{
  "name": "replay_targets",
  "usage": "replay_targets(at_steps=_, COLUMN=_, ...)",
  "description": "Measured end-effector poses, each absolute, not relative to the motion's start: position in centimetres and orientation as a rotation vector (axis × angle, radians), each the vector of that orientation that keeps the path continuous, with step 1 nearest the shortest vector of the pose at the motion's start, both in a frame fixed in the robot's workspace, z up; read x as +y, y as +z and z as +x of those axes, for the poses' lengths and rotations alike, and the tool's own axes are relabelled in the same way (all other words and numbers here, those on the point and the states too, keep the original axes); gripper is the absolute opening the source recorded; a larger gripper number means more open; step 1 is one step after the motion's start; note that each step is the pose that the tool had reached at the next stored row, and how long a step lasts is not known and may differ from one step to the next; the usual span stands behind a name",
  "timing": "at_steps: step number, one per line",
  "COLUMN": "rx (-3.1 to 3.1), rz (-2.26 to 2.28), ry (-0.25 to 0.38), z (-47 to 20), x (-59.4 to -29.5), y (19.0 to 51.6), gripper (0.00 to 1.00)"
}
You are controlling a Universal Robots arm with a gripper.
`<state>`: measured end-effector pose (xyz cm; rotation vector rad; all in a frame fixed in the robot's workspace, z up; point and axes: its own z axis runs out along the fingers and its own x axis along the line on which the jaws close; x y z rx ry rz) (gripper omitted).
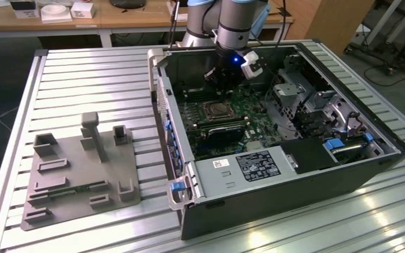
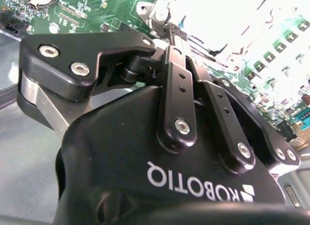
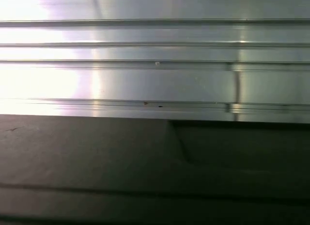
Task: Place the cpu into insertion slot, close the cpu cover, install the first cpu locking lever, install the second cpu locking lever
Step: 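Install the first cpu locking lever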
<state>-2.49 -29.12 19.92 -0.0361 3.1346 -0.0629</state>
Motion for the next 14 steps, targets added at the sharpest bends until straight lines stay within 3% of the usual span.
replay_targets(at_steps=14, rx=3.137, rz=-0.037, ry=-0.077, z=-2.52, x=-29.04, y=19.36, gripper=0.1)
